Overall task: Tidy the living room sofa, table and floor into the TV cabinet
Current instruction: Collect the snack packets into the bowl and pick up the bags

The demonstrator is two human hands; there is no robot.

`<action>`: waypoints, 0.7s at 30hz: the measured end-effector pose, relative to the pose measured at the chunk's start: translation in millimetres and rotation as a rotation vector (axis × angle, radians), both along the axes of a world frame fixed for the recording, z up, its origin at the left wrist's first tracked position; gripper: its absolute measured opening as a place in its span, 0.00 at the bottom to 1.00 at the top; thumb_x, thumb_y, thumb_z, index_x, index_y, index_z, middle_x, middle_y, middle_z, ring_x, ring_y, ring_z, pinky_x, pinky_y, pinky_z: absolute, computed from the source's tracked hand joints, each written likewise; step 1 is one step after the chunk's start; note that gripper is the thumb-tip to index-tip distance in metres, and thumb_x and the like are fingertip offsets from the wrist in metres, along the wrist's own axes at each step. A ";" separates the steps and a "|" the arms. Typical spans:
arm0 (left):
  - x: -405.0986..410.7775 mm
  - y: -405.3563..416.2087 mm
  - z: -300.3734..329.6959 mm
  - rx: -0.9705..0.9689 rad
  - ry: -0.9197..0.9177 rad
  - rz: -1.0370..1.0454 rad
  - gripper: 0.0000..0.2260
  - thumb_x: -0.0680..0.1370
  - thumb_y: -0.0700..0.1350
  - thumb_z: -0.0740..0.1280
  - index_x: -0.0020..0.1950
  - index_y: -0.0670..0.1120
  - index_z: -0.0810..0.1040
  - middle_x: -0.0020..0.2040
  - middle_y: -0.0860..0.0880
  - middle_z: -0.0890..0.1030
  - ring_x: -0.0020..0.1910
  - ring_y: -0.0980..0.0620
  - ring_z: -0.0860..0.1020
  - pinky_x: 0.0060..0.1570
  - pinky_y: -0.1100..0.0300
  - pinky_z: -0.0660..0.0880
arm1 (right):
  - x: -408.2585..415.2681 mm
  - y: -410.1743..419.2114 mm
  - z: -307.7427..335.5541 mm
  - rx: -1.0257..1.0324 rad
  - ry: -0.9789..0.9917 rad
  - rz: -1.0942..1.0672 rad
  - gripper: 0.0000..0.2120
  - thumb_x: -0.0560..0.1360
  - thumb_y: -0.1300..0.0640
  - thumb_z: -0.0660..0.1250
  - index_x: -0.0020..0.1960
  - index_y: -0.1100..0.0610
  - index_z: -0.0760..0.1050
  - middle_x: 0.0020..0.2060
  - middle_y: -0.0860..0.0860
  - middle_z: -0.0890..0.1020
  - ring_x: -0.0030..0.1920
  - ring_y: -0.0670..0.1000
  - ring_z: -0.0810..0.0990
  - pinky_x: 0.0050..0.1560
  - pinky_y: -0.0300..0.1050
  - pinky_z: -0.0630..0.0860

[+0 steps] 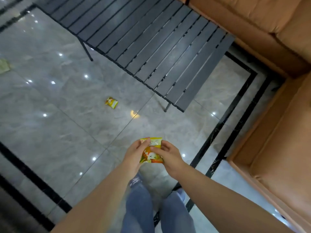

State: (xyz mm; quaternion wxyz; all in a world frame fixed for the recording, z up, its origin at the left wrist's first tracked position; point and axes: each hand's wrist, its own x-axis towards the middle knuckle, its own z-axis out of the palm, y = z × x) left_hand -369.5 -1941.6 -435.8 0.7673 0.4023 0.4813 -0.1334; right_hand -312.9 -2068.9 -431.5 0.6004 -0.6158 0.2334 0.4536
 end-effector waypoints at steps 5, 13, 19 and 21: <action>-40.4 40.0 61.7 0.061 0.000 0.065 0.07 0.77 0.45 0.71 0.55 0.49 0.81 0.51 0.45 0.85 0.47 0.51 0.84 0.48 0.54 0.78 | -17.8 47.2 70.2 0.028 -0.031 0.106 0.15 0.74 0.62 0.73 0.60 0.63 0.79 0.54 0.61 0.84 0.53 0.59 0.84 0.60 0.60 0.78; -99.8 91.6 134.6 0.120 -0.081 0.132 0.16 0.75 0.44 0.74 0.60 0.42 0.80 0.57 0.38 0.83 0.55 0.41 0.83 0.57 0.43 0.79 | -52.2 110.7 154.2 -0.075 -0.141 0.238 0.14 0.70 0.60 0.78 0.52 0.53 0.77 0.51 0.53 0.85 0.52 0.54 0.84 0.54 0.47 0.81; -143.4 131.8 167.9 0.113 -0.023 0.210 0.15 0.75 0.43 0.74 0.60 0.41 0.80 0.58 0.37 0.82 0.51 0.43 0.83 0.53 0.47 0.81 | -65.5 149.6 206.0 -0.021 0.043 0.558 0.16 0.76 0.56 0.72 0.62 0.54 0.76 0.53 0.52 0.85 0.51 0.49 0.84 0.53 0.44 0.80; -151.3 144.0 177.5 0.101 -0.013 0.236 0.12 0.76 0.43 0.73 0.58 0.42 0.81 0.56 0.40 0.83 0.50 0.45 0.83 0.55 0.47 0.80 | -56.6 161.0 216.3 -0.021 0.108 0.718 0.17 0.77 0.51 0.71 0.65 0.50 0.76 0.57 0.50 0.84 0.56 0.50 0.83 0.60 0.49 0.78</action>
